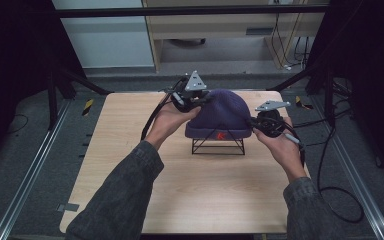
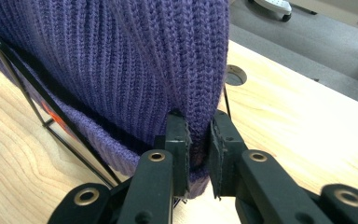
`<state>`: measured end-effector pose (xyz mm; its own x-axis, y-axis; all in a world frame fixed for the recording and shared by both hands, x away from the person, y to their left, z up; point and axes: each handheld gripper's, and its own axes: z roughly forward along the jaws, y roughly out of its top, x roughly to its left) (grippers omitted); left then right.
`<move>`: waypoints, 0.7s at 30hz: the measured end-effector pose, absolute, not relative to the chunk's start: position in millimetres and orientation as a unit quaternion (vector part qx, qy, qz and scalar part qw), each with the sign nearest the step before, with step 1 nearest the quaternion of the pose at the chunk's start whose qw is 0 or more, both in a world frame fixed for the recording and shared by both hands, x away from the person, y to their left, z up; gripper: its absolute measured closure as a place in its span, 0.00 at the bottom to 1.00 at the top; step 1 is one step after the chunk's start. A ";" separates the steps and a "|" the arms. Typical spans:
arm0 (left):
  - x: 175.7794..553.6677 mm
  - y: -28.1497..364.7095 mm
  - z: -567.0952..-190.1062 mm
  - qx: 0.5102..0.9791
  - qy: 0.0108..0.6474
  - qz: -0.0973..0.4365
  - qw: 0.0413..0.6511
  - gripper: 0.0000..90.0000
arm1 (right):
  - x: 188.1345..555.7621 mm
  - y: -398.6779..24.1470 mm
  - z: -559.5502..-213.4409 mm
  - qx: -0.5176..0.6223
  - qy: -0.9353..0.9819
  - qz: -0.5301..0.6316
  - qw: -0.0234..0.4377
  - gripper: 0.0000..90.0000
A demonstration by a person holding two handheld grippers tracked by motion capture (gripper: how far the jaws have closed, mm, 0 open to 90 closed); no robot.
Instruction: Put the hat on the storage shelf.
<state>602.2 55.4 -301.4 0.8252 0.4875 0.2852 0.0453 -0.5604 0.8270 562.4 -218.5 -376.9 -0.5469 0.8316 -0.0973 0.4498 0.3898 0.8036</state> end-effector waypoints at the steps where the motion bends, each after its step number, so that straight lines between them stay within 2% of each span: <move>1: 601.9 55.1 -302.8 0.847 0.158 0.249 0.442 0.88 | 562.3 -218.4 -378.2 0.403 0.795 0.376 0.253 0.88; 21: 597.2 57.1 -325.1 0.857 0.161 0.225 0.435 0.88 | 561.7 -218.5 -397.7 0.408 0.802 0.362 0.242 0.88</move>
<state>597.2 57.1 -325.1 0.8469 0.4717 0.2456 0.0802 -0.5698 0.8179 561.7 -218.5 -397.7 -0.5502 0.8298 -0.0938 0.4784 0.4053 0.7790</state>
